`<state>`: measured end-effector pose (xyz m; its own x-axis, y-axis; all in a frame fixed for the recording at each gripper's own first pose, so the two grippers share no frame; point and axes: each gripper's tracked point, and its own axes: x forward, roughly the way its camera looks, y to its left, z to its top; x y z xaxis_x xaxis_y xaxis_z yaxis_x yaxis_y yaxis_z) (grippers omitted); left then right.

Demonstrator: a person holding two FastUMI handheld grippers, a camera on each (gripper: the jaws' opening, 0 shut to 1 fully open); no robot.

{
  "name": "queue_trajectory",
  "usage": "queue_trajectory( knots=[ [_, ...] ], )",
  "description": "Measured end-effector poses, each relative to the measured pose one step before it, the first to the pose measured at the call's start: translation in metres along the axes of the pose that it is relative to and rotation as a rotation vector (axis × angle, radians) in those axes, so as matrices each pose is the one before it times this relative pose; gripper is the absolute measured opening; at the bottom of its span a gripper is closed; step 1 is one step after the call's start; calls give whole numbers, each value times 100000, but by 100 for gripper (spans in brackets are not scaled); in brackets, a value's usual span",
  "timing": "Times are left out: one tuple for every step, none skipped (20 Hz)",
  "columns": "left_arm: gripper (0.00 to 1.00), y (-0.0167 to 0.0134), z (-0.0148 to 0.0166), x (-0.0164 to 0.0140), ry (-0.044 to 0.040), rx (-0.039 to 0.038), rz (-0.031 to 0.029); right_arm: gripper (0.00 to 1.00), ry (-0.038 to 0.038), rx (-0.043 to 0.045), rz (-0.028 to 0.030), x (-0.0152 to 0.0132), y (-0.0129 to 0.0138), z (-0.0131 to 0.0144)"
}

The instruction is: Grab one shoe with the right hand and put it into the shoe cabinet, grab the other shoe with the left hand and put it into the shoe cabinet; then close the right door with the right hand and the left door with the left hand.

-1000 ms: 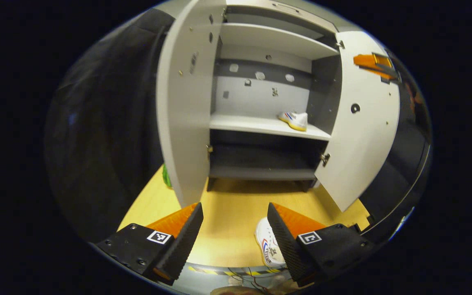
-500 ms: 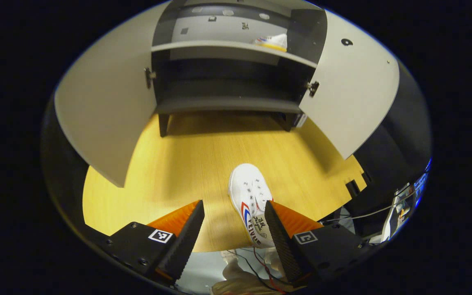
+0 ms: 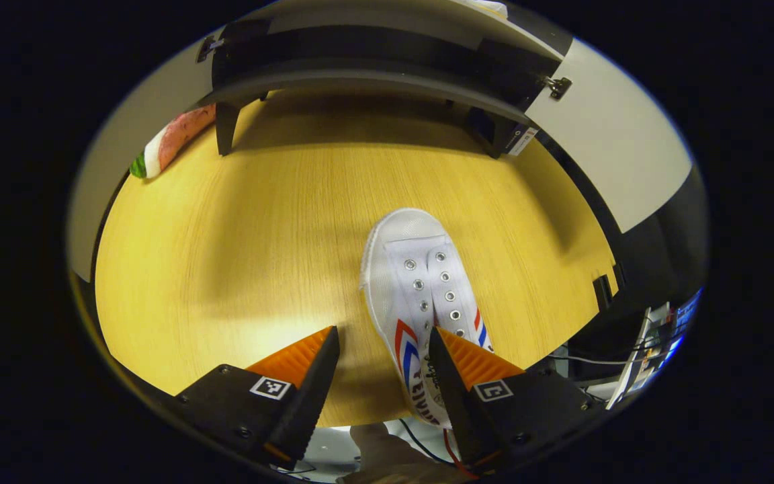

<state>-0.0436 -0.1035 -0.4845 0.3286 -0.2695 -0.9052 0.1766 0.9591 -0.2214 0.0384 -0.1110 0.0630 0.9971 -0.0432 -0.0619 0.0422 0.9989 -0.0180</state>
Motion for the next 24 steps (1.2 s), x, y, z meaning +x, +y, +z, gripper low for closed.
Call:
queue_trajectory(
  knots=[
    [82, -172, -85, 404, 1441, -2024, -805, 19, 316, -236, -1017, -85, -424, -172],
    [82, -189, 51, 478, 390, -2002, -647, 20, 556, 33, -816, -118, -280, -263],
    [78, 83, 22, 490, 625, -787, 310, 20, 478, 185, -527, -43, -241, -155],
    [81, -93, -165, 114, 541, -703, -41, 20, 584, 163, -400, 56, -170, -267],
    [81, -115, 176, 109, -379, -513, 21, 20, 518, 21, -377, 36, -146, -228],
    [80, -236, -106, 145, 571, -354, -804, 19, 531, -115, -435, 103, -134, -242],
    [76, -430, 139, 30, -374, -695, -1766, 19, 484, -38, -303, 87, -79, -167],
    [71, -24, -144, 151, 294, -745, 405, 19, 418, -43, -54, 54, -17, -94],
    [60, 34, 68, -326, 303, -160, 64, 19, 296, -51, -188, 39, -5, -80],
    [60, -45, 29, 189, 437, -729, 59, 20, -46, -64, -160, 150, -20, -72],
    [58, 15, 7, -21, 434, -1331, 181, 20, 125, -25, -106, 54, -41, -11],
    [55, 46, 89, -55, -166, -1379, 161, 20, 168, 23, -32, 18, -94, -94],
    [49, 73, 130, -152, -106, -857, 53, 20, 58, 5, 7, -62, -34, 21],
    [47, 40, 36, 77, -1002, -419, -330, 19, 20, -12, -127, 29, -12, 16],
    [40, 92, 92, -186, -359, 354, -340, 19, -138, 6, -166, 75, -37, 34],
    [37, 52, 46, -139, -803, 163, -126, 19, -137, 60, -194, 91, -59, 48],
    [30, -105, 157, -102, -500, 112, -56, 20, -21, 122, -49, 10, -49, 47],
    [29, 74, 16, -157, -430, 403, -146, 19, 57, 89, -63, 5, -141, -55],
    [27, 3, 328, -153, -1017, 1822, 435, 19, 61, -6, -103, 23, -41, 37],
    [27, 54, 438, -80, -1732, 2545, 1002, 19, -4, -117, -67, 54, -73, -74],
    [25, 92, 729, -311, -2088, 3117, 865, 19, -23, -278, -127, -5, -10, 43],
    [24, 42, 595, -307, -2182, 2251, 87, 20, -44, -250, -162, 67, -25, -64],
    [24, 25, 958, -495, -2147, 650, -735, 20, -1, -1, -53, 25, -80, -79],
    [24, 14, 1028, -1031, -2239, -464, -854, 20, 105, 286, -59, -20, -65, -92]
  ],
)
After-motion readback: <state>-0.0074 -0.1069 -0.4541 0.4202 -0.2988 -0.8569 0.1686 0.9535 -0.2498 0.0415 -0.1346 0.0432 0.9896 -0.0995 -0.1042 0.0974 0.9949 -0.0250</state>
